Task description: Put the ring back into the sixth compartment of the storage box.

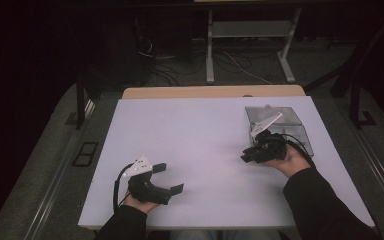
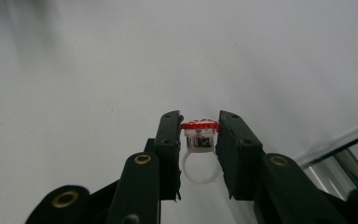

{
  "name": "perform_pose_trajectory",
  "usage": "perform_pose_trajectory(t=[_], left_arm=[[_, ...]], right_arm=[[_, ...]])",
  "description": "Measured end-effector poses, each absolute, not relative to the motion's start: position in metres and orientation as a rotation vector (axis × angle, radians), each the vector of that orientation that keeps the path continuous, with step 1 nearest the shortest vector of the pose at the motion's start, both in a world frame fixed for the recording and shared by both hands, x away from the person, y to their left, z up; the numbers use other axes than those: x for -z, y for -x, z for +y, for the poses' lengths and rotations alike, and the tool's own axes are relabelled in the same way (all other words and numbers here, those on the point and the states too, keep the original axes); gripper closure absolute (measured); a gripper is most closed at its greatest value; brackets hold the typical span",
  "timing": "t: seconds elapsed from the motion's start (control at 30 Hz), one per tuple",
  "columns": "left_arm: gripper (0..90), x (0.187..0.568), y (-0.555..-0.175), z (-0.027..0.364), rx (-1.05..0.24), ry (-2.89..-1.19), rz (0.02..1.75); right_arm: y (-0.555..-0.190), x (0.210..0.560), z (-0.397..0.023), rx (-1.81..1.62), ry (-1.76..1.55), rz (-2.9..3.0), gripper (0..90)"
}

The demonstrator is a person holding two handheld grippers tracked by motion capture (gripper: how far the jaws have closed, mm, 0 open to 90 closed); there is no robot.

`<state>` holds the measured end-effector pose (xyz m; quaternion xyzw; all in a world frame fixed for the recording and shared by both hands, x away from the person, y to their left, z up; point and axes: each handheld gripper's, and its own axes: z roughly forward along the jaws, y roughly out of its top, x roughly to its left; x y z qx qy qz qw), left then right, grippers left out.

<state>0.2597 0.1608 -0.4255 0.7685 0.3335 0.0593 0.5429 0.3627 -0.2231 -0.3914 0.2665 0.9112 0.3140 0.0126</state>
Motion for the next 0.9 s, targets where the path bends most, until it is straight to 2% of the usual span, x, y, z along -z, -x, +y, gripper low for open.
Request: perform_pose_trajectory(t=[0.9], left_arm=[[0.0, 0.426, -0.260, 0.161, -0.140, -1.826, 0.791]], right_arm=[[-0.372, 0.361, -0.263, -0.996, -0.899, 2.740, 69.7]])
